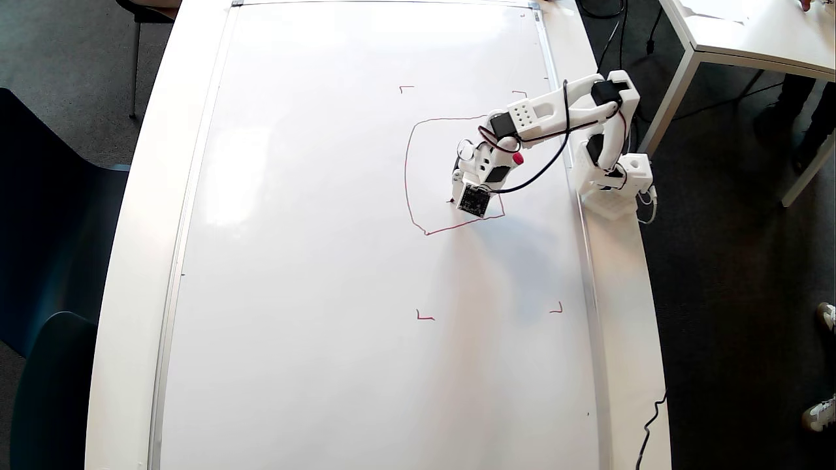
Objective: Draw on a whiteboard a robot head using a pen attached to the gripper
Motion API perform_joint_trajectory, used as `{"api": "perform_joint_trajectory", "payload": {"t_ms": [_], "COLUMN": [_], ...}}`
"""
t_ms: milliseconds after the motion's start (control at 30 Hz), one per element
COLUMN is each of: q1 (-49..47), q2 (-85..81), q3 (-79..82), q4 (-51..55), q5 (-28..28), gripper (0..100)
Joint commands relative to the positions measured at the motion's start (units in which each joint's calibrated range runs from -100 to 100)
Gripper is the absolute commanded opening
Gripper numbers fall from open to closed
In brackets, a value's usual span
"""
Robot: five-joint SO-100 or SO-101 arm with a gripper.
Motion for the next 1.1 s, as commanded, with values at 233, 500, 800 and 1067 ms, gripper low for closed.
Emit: {"api": "perform_joint_trajectory", "payload": {"t_ms": [233, 500, 800, 1067], "q1": [5.05, 5.20, 4.17, 3.58], "q2": [-1.36, -0.69, 1.99, 4.93], "q3": [0.38, -0.43, -3.61, -8.06], "q4": [0.55, -0.23, -2.66, -2.66], "q5": [0.19, 0.19, 0.19, 0.25], "gripper": [1, 1, 1, 1]}}
